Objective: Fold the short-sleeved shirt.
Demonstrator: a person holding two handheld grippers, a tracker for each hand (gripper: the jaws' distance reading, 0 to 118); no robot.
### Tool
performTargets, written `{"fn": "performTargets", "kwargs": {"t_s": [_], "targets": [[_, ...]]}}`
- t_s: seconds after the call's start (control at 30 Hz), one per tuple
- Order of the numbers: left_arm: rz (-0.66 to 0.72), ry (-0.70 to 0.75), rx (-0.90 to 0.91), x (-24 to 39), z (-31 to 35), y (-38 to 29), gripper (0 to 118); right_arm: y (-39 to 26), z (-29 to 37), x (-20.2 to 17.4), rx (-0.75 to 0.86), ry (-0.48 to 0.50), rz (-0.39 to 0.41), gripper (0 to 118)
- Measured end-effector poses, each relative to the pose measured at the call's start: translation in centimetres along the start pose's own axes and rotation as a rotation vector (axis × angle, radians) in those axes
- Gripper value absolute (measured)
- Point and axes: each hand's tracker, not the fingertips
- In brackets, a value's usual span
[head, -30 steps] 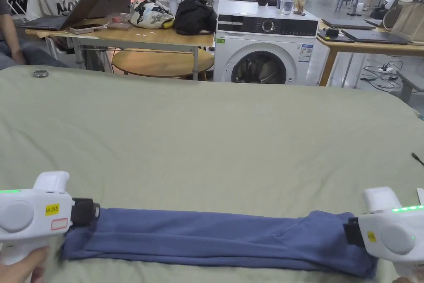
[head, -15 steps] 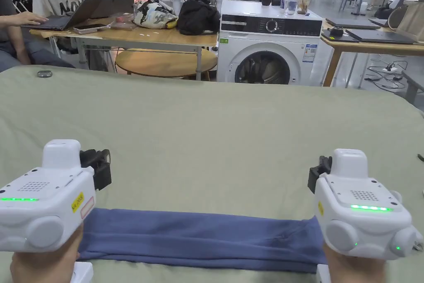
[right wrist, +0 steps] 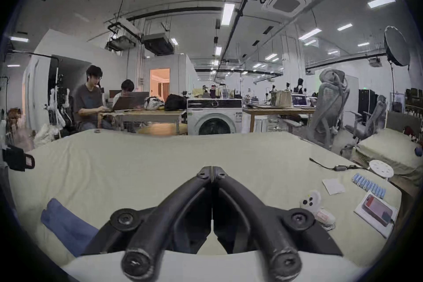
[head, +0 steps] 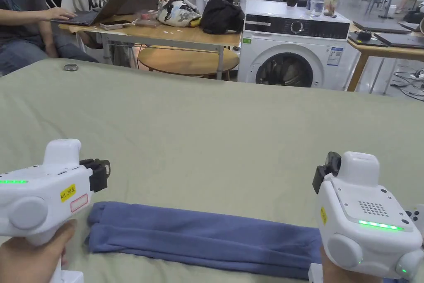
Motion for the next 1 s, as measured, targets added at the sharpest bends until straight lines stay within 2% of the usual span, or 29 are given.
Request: {"fn": "performTargets", "kwargs": {"t_s": [0.13,0.17,0.23,0.27,0.33,0.37,0.4,0.5,0.63,0.83,0.9,0.97,1.0], "targets": [[0.133,-0.139,-0.161,-4.3,-1.0,-0.5,0,-0.3,-0.7,-1.7,-0.031,0.04,0.012,0],[0.17,-0.18,-0.207,-5.3,-1.4,-0.6,10,-0.3,-0.8,-2.1,-0.041,0.051,0.021,0],[0.252,-0.274,-0.292,-7.7,-2.4,-1.1,37,-0.7,-1.1,-3.2,-0.062,0.089,0.033,0],[0.28,-0.314,-0.321,-8.4,-2.7,-1.3,45,-0.8,-1.2,-3.7,-0.065,0.097,0.041,0],[0.328,-0.315,-0.348,-10.1,-3.3,-1.9,49,-1.2,-1.3,-4.9,-0.072,0.117,0.077,0],[0.337,-0.32,-0.359,-10.7,-3.6,-2.1,59,-1.3,-1.3,-5.4,-0.074,0.128,0.089,0],[0.349,-0.332,-0.377,-11.2,-3.7,-2.5,62,-1.5,-1.2,-5.9,-0.077,0.137,0.102,0],[0.451,-0.383,-0.489,-13.0,-5.4,-3.7,66,-1.8,-1.2,-7.0,-0.092,0.164,0.126,0],[0.561,-0.487,-0.631,-13.3,-7.7,-5.9,66,-2.1,-1.2,-7.9,-0.106,0.184,0.138,0],[0.641,-0.576,-0.561,-10.9,-8.2,-6.4,63,-2.4,-1.5,-8.4,-0.154,0.208,0.128,0],[0.649,-0.581,-0.546,-10.0,-8.3,-6.8,44,-2.6,-1.5,-8.4,-0.158,0.207,0.132,0],[0.617,-0.5,-0.56,-9.7,-8.7,-7.0,10,-2.6,-1.6,-8.4,-0.169,0.208,0.136,0],[0.604,-0.465,-0.568,-9.3,-8.7,-7.4,8,-2.7,-1.8,-8.3,-0.18,0.209,0.135,0]]}}
